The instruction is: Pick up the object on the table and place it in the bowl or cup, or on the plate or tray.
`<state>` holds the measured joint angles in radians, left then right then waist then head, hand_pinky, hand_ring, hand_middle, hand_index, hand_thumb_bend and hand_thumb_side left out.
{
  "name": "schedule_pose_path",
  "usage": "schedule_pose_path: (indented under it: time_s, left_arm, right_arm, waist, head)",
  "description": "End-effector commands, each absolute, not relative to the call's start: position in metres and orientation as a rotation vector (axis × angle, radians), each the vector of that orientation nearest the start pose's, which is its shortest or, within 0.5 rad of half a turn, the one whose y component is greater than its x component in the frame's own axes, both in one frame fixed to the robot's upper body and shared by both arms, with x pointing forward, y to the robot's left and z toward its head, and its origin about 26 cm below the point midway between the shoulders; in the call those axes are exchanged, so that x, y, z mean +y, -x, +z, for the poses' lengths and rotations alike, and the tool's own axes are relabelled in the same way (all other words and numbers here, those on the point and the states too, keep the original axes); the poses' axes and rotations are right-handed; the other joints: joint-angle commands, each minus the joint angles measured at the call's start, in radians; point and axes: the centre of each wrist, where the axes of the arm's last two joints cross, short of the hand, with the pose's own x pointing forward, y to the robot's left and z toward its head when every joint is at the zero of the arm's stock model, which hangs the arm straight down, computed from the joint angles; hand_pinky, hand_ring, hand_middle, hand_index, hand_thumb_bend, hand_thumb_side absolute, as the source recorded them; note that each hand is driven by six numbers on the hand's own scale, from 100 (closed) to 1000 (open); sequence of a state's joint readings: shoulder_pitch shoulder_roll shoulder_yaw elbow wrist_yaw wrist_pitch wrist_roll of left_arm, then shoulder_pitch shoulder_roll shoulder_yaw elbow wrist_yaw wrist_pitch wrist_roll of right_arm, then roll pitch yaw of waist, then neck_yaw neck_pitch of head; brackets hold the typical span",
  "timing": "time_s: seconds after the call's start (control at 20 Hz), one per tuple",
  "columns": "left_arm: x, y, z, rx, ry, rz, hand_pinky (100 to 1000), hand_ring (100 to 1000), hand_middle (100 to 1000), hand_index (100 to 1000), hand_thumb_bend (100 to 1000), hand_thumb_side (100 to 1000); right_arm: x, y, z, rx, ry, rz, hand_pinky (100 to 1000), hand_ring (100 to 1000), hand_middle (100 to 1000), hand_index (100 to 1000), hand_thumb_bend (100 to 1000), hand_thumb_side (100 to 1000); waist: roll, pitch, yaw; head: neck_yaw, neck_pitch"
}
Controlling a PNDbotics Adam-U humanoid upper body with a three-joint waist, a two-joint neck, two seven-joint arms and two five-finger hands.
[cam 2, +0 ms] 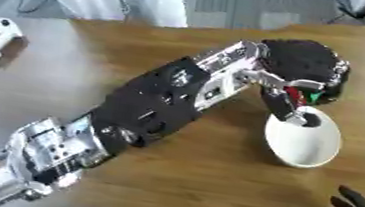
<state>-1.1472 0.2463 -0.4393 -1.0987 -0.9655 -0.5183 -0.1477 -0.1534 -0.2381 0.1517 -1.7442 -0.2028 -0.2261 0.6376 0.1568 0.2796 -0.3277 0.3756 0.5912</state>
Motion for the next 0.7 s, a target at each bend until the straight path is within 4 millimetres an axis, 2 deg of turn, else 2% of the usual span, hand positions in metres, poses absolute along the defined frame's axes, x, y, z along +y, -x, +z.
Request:
schedule_pose_path:
  time_s: [0.05,0.55,0.6,0.65,0.7]
  left_arm:
    - [0.080,-0.449,0.270,2.245,0.799,2.074,100,100,100,244,301,100]
    - [0.070,-0.447,0.261,2.250,0.740,2.091,100,100,100,250,316,100]
    - [0.070,-0.447,0.261,2.249,0.739,2.091,100,100,100,258,327,100]
    - [0.070,-0.447,0.261,2.249,0.737,2.087,100,100,107,289,375,100]
    - [0.071,-0.447,0.261,2.249,0.736,2.085,100,132,153,317,421,100]
  right_arm:
    - [-0.238,-0.306,0.081,-1.949,-0.568,0.882,957,965,987,975,100,865]
    - [-0.239,-0.307,0.077,-1.938,-0.568,0.889,956,965,986,973,100,860]
    - [-0.238,-0.307,0.077,-1.937,-0.568,0.889,956,965,986,973,100,860]
    - [-0.239,-0.307,0.076,-1.937,-0.568,0.889,956,965,986,973,100,859]
    - [-0.239,-0.307,0.076,-1.937,-0.568,0.889,956,965,986,973,100,859]
  waist:
    - [-0.015,-0.028,-0.002]
    - [-0.018,-0.036,-0.006]
    - [-0.018,-0.036,-0.006]
    - [-0.018,-0.036,-0.006]
    - [-0.018,-0.036,-0.006]
  head:
    - [-0.026,-0.004]
    - [-0.036,0.008]
    - [-0.036,0.009]
    - [-0.036,0.009]
    - [-0.035,0.009]
